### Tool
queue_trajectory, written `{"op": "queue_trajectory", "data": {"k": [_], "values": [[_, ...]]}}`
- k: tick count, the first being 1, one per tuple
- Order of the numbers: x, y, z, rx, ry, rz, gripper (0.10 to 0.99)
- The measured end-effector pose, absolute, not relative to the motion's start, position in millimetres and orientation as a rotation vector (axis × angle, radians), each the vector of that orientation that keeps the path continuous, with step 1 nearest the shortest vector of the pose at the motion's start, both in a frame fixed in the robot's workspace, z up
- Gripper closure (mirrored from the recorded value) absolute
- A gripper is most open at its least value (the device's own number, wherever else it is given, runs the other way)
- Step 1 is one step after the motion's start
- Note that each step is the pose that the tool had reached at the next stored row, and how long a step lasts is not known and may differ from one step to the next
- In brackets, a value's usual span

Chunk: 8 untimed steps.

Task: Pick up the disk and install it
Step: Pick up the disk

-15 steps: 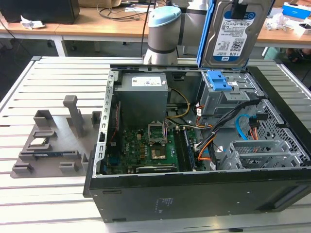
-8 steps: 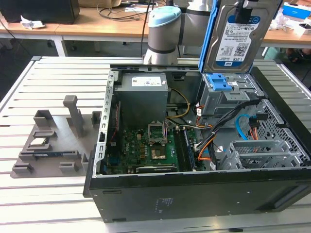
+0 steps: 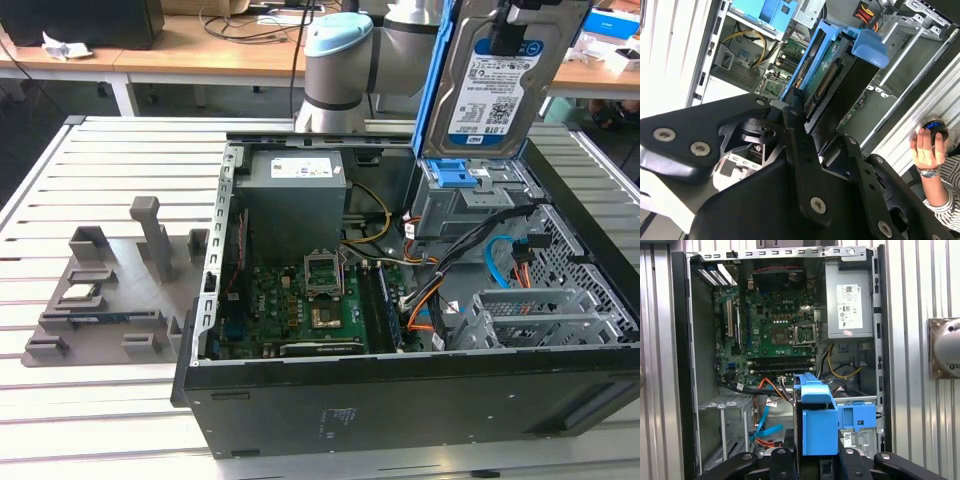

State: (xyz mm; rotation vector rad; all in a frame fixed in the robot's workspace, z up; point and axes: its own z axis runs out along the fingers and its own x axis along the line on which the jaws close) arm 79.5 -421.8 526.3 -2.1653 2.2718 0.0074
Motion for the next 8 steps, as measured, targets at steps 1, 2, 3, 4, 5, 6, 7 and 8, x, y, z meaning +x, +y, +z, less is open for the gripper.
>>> {"op": "queue_trajectory", "data": {"k": [1,2,3,4,5,6,7,8], "values": [[79,-424,526,-2.165,2.272,0.007,0.725],[80,-425,526,-2.165,2.272,0.007,0.725],[79,-427,526,-2.165,2.272,0.007,0.725],[79,-429,526,-2.165,2.272,0.007,0.725],[79,-431,526,-2.165,2.272,0.007,0.725],[79,-433,526,-2.165,2.272,0.007,0.725],[79,-436,526,-2.165,2.272,0.007,0.725],[80,-437,526,-2.165,2.272,0.007,0.725]]}}
